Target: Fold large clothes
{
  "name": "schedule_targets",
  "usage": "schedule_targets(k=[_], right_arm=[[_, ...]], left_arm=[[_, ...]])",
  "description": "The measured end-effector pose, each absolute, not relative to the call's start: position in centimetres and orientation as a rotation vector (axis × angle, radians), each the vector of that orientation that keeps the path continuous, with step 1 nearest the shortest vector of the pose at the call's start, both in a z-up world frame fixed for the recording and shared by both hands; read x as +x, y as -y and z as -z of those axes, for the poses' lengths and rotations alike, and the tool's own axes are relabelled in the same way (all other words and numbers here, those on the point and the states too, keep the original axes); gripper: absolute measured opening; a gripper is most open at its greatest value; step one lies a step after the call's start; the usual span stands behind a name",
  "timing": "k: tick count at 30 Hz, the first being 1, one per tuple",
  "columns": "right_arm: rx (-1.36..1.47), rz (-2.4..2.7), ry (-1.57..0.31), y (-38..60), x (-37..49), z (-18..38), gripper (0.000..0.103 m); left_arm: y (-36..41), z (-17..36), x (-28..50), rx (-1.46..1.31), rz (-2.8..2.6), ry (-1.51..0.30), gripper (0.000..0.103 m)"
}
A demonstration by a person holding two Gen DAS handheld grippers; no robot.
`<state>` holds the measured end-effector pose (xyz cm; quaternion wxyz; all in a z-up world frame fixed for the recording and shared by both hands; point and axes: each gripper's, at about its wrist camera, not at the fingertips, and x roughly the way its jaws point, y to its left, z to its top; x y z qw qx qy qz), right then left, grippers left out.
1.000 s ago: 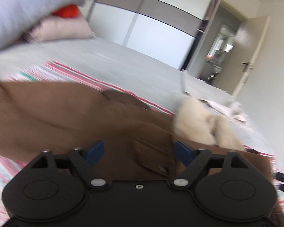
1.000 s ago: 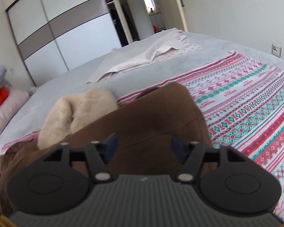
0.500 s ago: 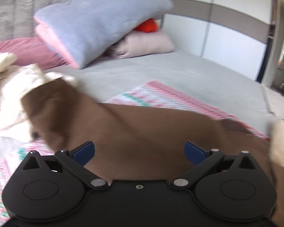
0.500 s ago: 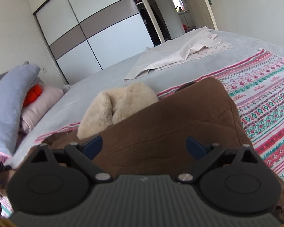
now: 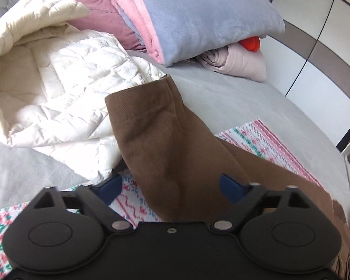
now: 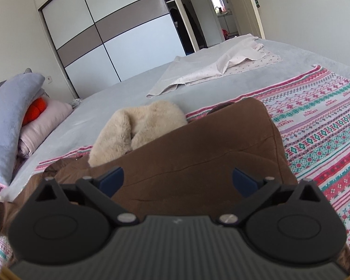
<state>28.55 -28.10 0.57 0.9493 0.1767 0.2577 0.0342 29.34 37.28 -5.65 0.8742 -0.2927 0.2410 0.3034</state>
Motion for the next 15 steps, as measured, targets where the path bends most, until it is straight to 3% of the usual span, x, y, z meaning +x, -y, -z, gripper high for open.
schedule_targets(k=[1,2,3,4,5,15], right_arm=[[0.359,-0.072,-0.525,28.0,28.6,-0.5,0.101],[0.358,-0.073,-0.526,28.0,28.6,-0.4,0.101],[0.357,-0.073,-0.528,27.9,28.6,-0.4,0.101],[0.355,-0.073,-0.531,27.9,28.7,-0.3,0.101],[0.354,-0.074,-0.535,27.8,28.7,-0.2,0.101],[0.354,-0.080,-0.539,27.7,28.9,0.0,0.101]], left_arm=[[-37.7,6.0,29.5,-0.625,-0.637,-0.501,0.065],[-38.0,6.2,29.6,-0.639,-0.635,-0.494,0.044],[-38.3,6.2,29.7,-0.645,-0.644,-0.489,0.037],[-38.3,6.0,29.7,-0.640,-0.653,-0.477,0.019],[-38.1,5.6,29.6,-0.630,-0.642,-0.457,0.009],[-26.9,-7.7,30.0,-0.433,-0.244,-0.111,0.007]])
